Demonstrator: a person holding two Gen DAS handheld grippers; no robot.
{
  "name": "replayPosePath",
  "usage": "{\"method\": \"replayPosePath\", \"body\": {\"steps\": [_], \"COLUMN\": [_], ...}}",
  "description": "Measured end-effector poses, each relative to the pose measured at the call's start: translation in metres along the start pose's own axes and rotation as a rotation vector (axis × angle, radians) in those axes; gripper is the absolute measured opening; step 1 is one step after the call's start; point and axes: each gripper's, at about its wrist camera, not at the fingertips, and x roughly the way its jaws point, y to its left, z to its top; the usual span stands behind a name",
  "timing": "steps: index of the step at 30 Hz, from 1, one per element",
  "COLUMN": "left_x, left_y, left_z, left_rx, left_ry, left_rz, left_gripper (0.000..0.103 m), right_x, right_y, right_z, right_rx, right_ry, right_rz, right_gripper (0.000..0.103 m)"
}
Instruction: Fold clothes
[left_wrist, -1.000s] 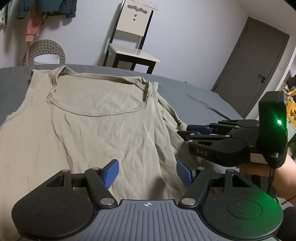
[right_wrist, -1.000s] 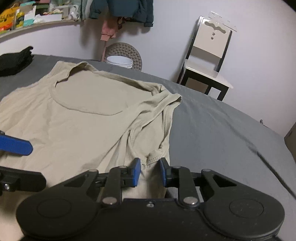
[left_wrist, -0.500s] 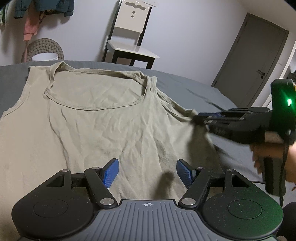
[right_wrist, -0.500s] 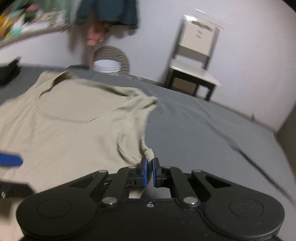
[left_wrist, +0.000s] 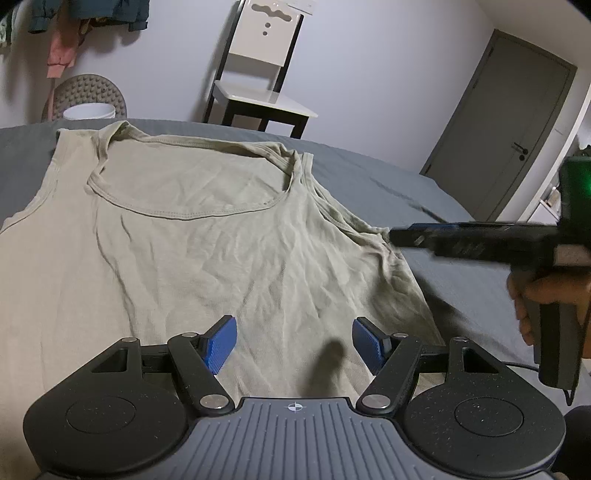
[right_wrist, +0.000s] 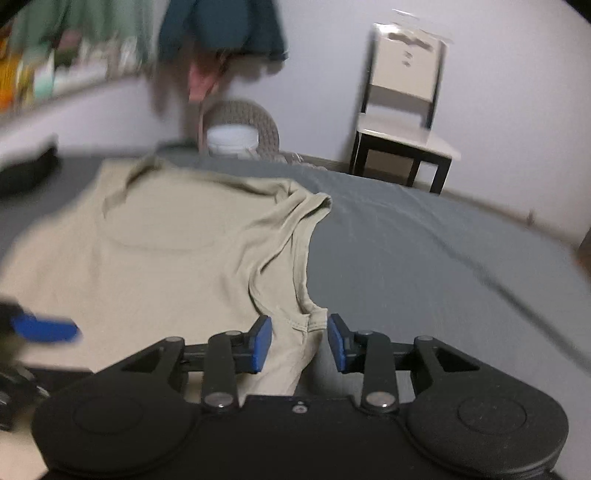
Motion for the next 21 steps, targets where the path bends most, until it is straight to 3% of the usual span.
{"method": "replayPosePath", "body": {"steps": [3, 7, 9, 16, 18, 21], "left_x": [0.0, 0.001, 0.001, 0.001, 0.0, -0.001], "left_y": [0.0, 0.001, 0.001, 0.002, 0.004, 0.007], "left_z": [0.0, 0.0, 0.0, 0.001, 0.002, 0.002], "left_rx": [-0.001, 0.001, 0.0, -0.001, -0.001, -0.005], "left_ry": [-0.001, 0.0, 0.0, 0.002, 0.003, 0.004], "left_rz": [-0.001, -0.002, -0.003, -0.007, -0.008, -0.01], "left_gripper": [0.07, 0.07, 0.07, 0.07, 0.07, 0.07], "right_x": [0.016, 0.025, 0.024, 0.025, 0.023, 0.014], "right_y": [0.009, 0.004, 0.002, -0.013, -0.013, -0.006], "right_z": [0.001, -0.005, -0.005, -0.009, -0.009, -0.01], "right_rx": [-0.019, 0.036, 0.044, 0.067, 0.095, 0.074], "right_ry": [0.031, 0.039, 0.033, 0.045, 0.035, 0.003], "right_rz": [-0.062, -0.061, -0.077, -0.102, -0.098, -0.109], "right_gripper": [0.029, 0.02, 0.009, 0.009, 0.029, 0.031]}}
